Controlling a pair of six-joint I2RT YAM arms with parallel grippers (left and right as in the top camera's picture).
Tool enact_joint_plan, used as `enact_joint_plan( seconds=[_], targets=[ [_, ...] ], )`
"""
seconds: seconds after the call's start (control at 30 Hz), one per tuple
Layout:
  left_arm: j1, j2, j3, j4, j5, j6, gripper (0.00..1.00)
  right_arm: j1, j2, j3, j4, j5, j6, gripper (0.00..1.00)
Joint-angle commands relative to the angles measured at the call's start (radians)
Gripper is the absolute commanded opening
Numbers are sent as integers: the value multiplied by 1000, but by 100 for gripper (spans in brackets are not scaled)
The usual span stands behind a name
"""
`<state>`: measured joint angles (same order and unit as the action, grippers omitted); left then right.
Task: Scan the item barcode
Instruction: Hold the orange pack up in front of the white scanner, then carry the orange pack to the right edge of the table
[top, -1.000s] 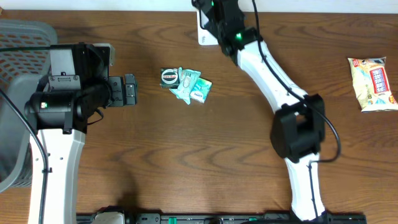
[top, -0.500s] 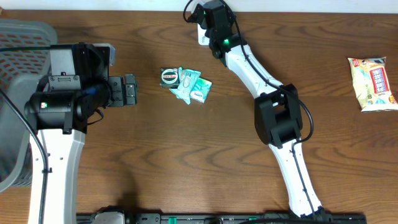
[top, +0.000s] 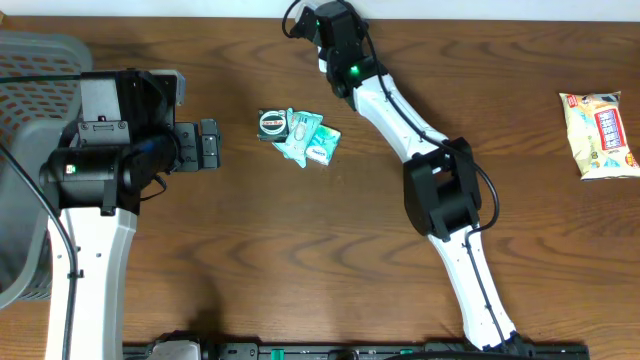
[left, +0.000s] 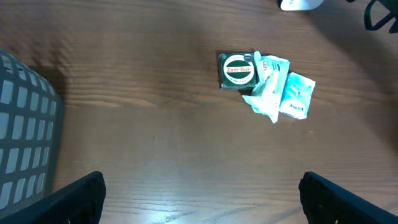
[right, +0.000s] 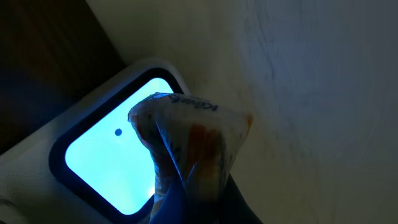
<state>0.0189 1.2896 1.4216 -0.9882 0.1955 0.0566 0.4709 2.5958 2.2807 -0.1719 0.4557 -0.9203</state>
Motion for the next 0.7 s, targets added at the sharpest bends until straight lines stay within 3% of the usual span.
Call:
enact_joint_plan(
  seconds=[0.0, 0.4, 0.67],
  targets=[
    [5, 3, 7, -2, -6, 10, 98, 6, -17, 19, -11, -6, 9, 1],
    [5, 3, 7, -2, -6, 10, 98, -62, -162, 19, -153, 24, 160, 1],
    [5, 3, 7, -2, -6, 10, 98, -225, -267, 19, -470, 77, 310, 1]
  ],
)
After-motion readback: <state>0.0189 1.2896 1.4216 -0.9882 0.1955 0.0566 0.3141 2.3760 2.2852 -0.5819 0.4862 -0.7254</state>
